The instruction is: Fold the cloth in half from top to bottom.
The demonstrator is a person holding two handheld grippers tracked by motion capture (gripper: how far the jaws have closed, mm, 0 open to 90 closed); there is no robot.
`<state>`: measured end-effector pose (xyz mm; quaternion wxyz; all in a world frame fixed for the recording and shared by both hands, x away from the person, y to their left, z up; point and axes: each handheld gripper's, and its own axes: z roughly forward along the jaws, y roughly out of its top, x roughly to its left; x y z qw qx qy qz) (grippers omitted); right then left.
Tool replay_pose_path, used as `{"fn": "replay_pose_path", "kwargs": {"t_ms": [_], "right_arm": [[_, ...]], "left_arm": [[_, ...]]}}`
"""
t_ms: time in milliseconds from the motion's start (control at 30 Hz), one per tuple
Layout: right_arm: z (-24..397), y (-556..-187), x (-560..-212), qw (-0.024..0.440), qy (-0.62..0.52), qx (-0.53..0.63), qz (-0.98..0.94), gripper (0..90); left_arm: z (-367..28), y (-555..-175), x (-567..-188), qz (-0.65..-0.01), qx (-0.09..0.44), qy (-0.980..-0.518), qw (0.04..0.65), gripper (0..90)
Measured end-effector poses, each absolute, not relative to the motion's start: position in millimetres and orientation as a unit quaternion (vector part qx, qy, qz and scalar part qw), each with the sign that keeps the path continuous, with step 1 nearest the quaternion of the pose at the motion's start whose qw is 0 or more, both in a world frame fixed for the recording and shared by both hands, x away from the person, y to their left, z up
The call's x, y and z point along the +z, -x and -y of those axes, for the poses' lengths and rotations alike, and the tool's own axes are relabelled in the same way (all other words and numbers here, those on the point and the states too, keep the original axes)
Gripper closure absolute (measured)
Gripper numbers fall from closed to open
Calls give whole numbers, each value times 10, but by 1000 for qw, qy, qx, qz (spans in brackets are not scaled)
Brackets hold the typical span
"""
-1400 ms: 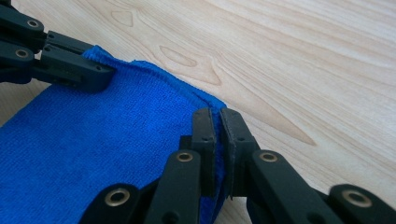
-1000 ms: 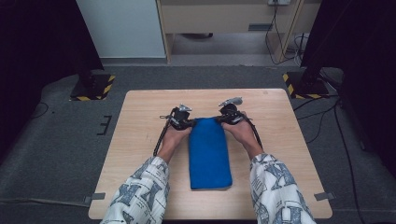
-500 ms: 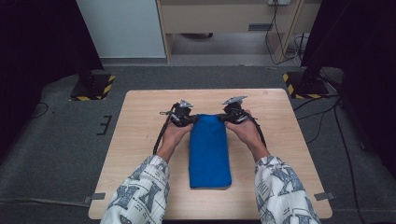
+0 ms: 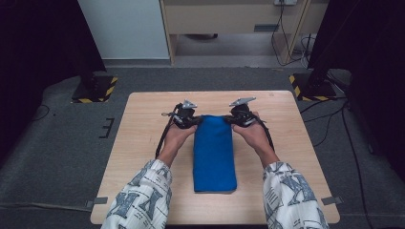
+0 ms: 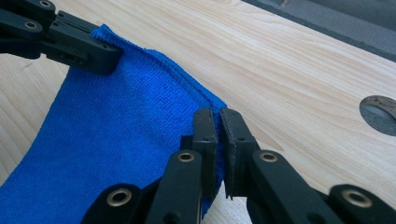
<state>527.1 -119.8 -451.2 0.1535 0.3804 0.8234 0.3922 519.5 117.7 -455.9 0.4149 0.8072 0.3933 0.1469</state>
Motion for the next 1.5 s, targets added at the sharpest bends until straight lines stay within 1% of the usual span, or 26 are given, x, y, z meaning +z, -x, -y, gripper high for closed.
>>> {"fn": "replay_pose_path", "kwargs": {"t_ms": [500, 900, 1200, 1500], "right_arm": [[1304, -5105, -4453, 155, -381, 401, -818, 859], [1327, -4873, -4359, 157, -368, 414, -818, 858], [1337, -4740, -4382, 148, -358, 425, -818, 858], [1362, -4538, -4386, 146, -342, 428, -824, 857]], "left_arm": [[-1088, -5092, -4434, -374, 151, -816, 413, 862], [-1123, -4883, -4371, -360, 154, -821, 415, 862], [-1172, -4734, -4355, -343, 149, -828, 419, 861], [-1208, -4493, -4392, -330, 147, -830, 424, 858]]}}
